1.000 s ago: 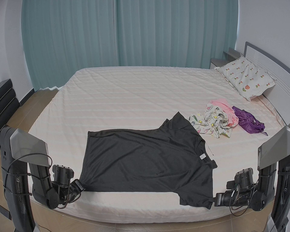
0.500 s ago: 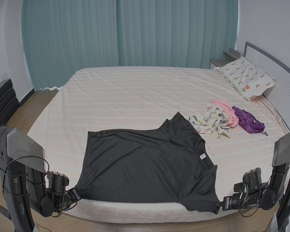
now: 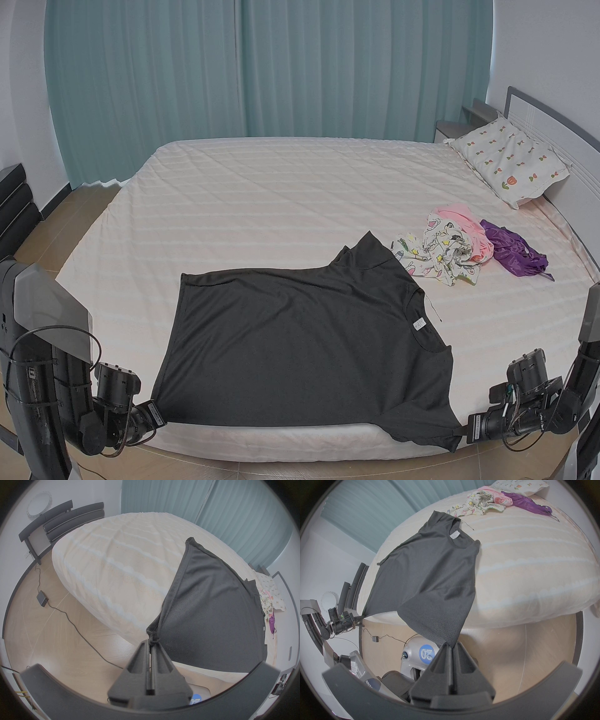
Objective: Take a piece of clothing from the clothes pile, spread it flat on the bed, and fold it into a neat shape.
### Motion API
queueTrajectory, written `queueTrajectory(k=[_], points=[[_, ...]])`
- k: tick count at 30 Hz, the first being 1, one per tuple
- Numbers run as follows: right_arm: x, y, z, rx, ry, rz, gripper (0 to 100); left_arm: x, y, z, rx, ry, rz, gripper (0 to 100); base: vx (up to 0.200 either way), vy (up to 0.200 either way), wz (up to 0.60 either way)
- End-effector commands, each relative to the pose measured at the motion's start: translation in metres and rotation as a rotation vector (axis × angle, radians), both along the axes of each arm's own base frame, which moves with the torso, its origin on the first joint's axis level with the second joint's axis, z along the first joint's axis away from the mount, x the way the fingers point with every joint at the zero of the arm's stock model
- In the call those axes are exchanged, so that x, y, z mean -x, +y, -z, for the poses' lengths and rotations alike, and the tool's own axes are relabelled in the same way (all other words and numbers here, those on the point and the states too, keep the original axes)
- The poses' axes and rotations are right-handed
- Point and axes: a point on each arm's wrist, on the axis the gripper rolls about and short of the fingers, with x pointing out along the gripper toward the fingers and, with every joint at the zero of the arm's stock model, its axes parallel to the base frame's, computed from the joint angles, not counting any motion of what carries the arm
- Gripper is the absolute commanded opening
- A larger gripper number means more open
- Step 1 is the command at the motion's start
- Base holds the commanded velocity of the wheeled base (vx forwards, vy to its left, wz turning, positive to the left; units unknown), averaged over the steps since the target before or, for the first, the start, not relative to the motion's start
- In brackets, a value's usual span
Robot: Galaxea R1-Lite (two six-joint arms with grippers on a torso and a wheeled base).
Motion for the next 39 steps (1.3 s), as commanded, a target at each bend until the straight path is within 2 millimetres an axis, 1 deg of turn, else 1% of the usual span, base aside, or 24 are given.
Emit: queueTrajectory(k=[1,6,10,18,22,28,32,35,39], points=[[0.008,-0.001,-0.006,0.0,0.0,-0.006,0,0.005,0.001,0.001,-0.004,0.029,-0.001,0,0.0,0.0,0.0],[0.01,0.0,-0.006,0.004,0.016,-0.013,0,0.007,-0.001,0.002,-0.006,0.043,0.007,0,0.0,0.0,0.0],[0.013,-0.001,-0.008,0.012,0.028,-0.014,0,0.012,-0.002,0.005,-0.016,0.103,0.017,0,0.0,0.0,0.0],[0.021,-0.002,-0.011,0.026,0.057,-0.013,0,0.018,-0.001,0.006,-0.031,0.16,0.015,0,0.0,0.0,0.0],[0.024,-0.003,-0.015,0.03,0.062,-0.014,0,0.024,-0.001,0.003,-0.037,0.197,0.017,0,0.0,0.0,0.0],[0.028,-0.004,-0.017,0.033,0.074,-0.014,0,0.034,-0.01,-0.003,-0.051,0.249,0.07,0,0.0,0.0,0.0],[0.029,-0.005,-0.018,0.032,0.073,-0.014,0,0.037,-0.013,-0.007,-0.063,0.257,0.087,0,0.0,0.0,0.0],[0.032,-0.005,-0.019,0.035,0.08,-0.017,0,0.041,-0.015,-0.006,-0.069,0.289,0.089,0,0.0,0.0,0.0],[0.029,-0.004,-0.021,0.027,0.047,-0.016,0,0.042,-0.015,-0.006,-0.07,0.295,0.092,0,0.0,0.0,0.0]])
